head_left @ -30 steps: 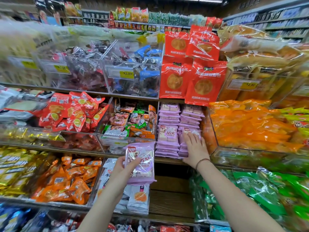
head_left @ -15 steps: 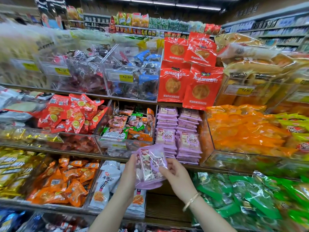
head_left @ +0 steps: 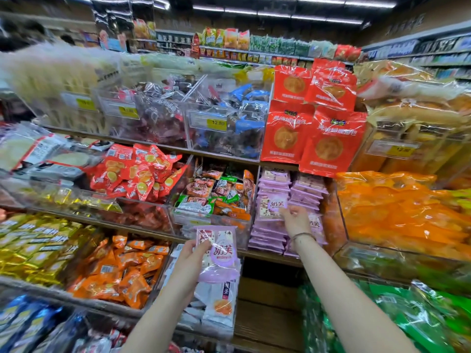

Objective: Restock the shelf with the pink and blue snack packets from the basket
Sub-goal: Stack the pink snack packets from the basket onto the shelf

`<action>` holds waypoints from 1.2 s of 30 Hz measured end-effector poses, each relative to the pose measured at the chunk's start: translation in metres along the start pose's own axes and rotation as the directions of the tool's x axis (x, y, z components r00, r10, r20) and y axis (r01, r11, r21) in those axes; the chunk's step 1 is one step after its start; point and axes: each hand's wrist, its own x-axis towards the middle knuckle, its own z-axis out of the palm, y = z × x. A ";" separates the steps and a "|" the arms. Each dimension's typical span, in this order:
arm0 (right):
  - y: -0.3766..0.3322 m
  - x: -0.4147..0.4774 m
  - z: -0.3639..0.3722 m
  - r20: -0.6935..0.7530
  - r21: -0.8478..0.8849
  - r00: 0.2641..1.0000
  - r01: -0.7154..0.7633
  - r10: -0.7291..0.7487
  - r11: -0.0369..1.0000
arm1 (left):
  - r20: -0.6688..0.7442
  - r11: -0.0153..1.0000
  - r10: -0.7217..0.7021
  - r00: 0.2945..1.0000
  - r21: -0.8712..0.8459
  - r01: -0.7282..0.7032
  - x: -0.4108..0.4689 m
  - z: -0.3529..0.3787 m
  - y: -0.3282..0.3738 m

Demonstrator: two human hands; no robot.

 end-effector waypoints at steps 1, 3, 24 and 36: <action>-0.001 0.003 0.004 0.044 -0.106 0.999 0.024 -0.019 0.994 | -0.003 1.000 0.001 1.000 0.002 -0.001 0.000 -0.001 0.001; 0.001 0.007 0.007 0.083 -0.385 0.992 0.120 -0.095 0.915 | -0.010 1.000 0.000 1.000 -0.005 0.000 -0.001 -0.004 0.003; 0.034 -0.111 -0.012 0.351 0.324 0.901 0.140 -0.256 0.936 | 0.146 0.939 0.284 0.948 0.157 -0.305 -0.003 0.064 0.012; 0.043 -0.023 -0.048 -0.077 0.555 0.984 -0.094 0.164 0.827 | 0.450 -0.222 0.791 0.414 0.843 -0.490 0.071 0.070 0.004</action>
